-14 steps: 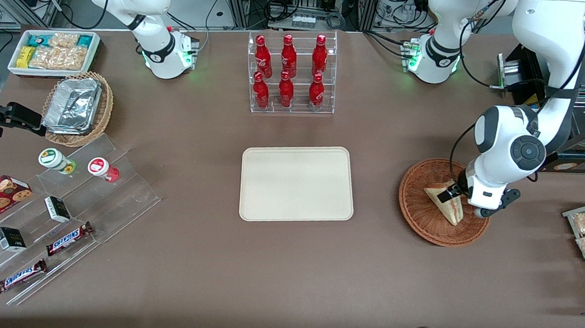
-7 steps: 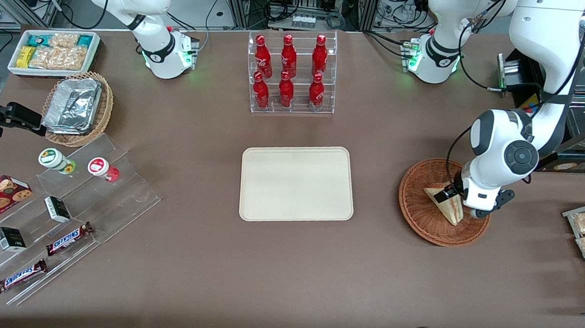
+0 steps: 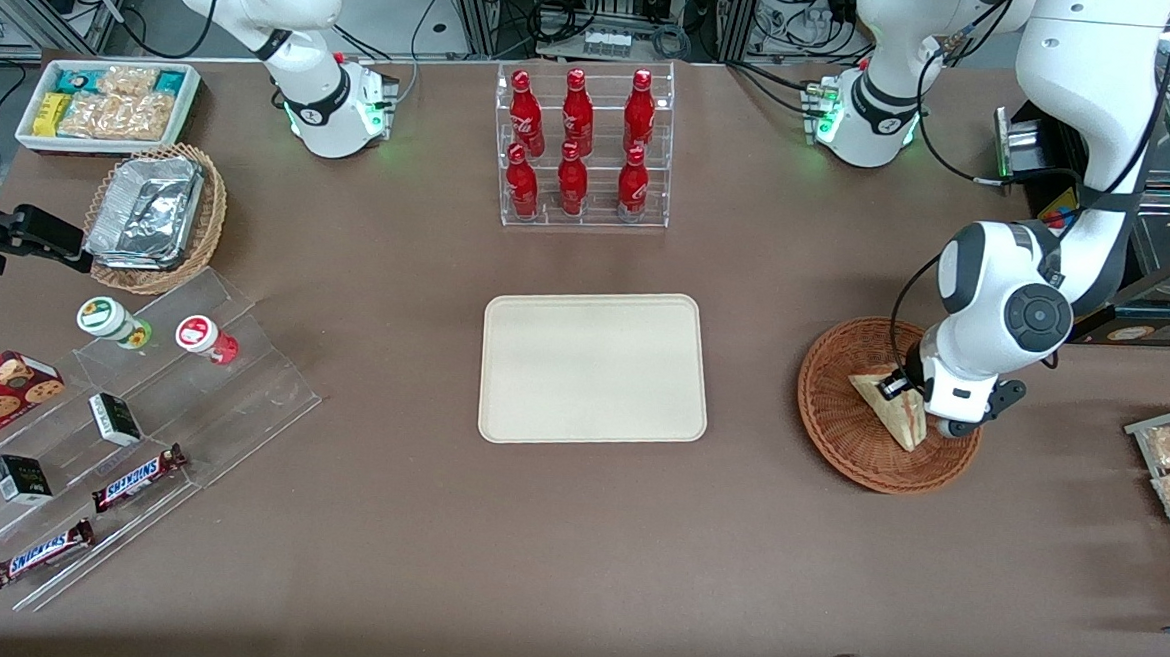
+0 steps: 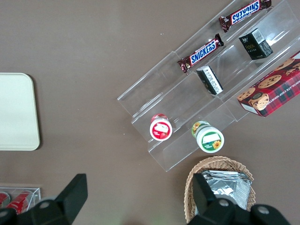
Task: Place sandwich from basket to tray
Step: 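Lift the sandwich and carry it with the left gripper over the tray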
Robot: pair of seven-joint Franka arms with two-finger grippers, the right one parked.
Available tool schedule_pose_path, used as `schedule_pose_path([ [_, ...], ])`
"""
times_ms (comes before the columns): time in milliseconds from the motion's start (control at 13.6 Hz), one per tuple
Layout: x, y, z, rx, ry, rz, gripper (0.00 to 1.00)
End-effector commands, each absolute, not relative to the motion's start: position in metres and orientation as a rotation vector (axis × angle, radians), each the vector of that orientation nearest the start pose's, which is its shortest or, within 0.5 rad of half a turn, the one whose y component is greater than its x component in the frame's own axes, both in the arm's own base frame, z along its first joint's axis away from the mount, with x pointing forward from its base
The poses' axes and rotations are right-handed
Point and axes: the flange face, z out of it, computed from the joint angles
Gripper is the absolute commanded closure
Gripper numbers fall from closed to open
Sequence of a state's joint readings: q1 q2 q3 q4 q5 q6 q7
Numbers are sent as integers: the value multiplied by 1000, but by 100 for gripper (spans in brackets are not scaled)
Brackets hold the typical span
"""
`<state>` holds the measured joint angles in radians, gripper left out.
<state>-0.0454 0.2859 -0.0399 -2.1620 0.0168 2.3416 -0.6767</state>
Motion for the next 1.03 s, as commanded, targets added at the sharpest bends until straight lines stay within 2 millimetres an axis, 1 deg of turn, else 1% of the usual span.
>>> schedule_pose_path([
  [0, 554, -50, 275, -2964, -886, 161, 100],
  [147, 563, -53, 294, -2956, -859, 193, 100],
  [294, 571, -72, 317, -2961, -795, 225, 100],
  [442, 577, -85, 342, -2972, -674, 270, 100],
  [515, 579, -99, 351, -2979, -625, 293, 100],
  [589, 579, -119, 357, -2992, -574, 301, 100],
  [736, 573, -156, 361, -3025, -501, 301, 100],
  [810, 571, -185, 365, -3050, -442, 297, 100],
  [957, 566, -229, 365, -3091, -328, 306, 100],
])
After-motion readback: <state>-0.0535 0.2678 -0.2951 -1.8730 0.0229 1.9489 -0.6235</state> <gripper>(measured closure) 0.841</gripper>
